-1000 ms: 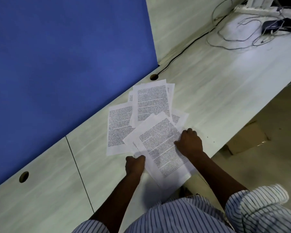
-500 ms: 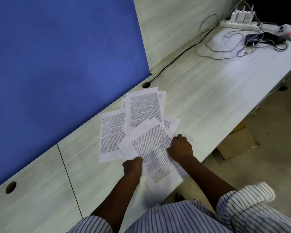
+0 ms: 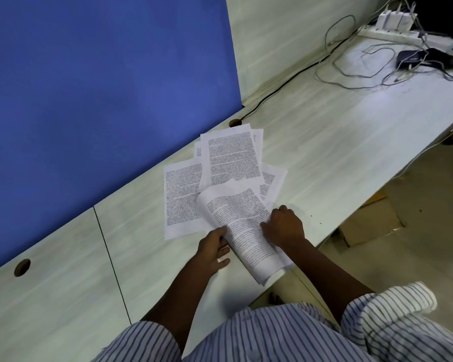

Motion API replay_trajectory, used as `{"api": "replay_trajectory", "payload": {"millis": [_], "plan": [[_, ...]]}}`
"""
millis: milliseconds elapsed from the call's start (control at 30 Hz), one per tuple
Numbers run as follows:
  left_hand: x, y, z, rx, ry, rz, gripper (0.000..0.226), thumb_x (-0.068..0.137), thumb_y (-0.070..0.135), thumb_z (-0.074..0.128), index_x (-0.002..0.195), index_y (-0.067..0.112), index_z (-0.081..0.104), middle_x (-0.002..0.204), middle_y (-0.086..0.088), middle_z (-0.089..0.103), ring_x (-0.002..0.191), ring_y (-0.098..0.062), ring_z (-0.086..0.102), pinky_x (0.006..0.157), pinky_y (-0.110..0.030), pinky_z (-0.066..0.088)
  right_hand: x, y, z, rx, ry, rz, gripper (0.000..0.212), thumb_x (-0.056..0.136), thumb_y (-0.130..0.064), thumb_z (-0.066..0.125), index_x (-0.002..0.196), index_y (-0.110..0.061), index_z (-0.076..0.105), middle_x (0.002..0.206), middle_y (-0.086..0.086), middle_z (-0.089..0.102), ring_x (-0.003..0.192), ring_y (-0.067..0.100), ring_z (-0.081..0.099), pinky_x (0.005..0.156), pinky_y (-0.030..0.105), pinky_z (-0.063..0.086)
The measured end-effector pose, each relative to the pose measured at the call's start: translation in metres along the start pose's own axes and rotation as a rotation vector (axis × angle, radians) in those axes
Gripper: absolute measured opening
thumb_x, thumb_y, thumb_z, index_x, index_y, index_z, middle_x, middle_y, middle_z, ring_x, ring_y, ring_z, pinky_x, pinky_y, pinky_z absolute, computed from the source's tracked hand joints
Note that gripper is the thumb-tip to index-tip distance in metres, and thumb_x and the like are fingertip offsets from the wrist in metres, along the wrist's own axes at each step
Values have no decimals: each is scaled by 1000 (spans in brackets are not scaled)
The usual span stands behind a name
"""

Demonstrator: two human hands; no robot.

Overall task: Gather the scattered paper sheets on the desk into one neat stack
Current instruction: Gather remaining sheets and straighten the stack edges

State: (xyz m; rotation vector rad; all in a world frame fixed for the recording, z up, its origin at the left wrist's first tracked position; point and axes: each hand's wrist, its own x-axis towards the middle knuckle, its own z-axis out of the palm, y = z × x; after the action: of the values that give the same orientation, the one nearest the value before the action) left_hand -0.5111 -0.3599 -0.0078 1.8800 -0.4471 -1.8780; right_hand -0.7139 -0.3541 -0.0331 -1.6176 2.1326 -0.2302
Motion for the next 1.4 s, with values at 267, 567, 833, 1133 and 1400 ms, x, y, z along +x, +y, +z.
{"api": "replay_trajectory", "payload": {"millis": [267,567,833,1133,1400], "plan": [[7,-18,-5,-329,-52,160,61,74,40,85,124,10,67,117,-12,73,110,-32,68,101,-54,50,-17,-1,7,38,-24,-41,46,95,-47,54,110,-5,65,113,13,60,107,30,60,88,36,49],[-12,-30,-12,-303,-329,166,44,95,27,64,135,8,59,132,-16,65,123,-31,61,108,-45,46,-28,5,20,175,-108,-130,38,91,-50,61,77,-15,59,88,5,57,89,23,60,72,32,47],[-18,-31,-31,-286,-235,180,44,86,12,72,127,1,64,124,-21,68,111,-36,67,94,-45,55,-34,0,33,212,-184,-210,54,83,-61,67,119,-20,67,114,4,62,108,20,61,91,35,51],[-42,11,-58,-268,-370,299,47,87,6,68,133,4,60,129,-22,64,110,-37,66,88,-46,56,-11,-25,-5,999,-362,214,62,78,-57,75,121,-14,60,104,1,67,97,21,66,81,32,54],[0,48,-76,116,207,306,4,83,8,73,86,9,70,90,-16,67,70,-25,63,70,-31,50,40,-61,-26,1100,-334,89,24,84,-8,77,107,-10,73,108,14,75,100,31,72,94,45,56]]}}
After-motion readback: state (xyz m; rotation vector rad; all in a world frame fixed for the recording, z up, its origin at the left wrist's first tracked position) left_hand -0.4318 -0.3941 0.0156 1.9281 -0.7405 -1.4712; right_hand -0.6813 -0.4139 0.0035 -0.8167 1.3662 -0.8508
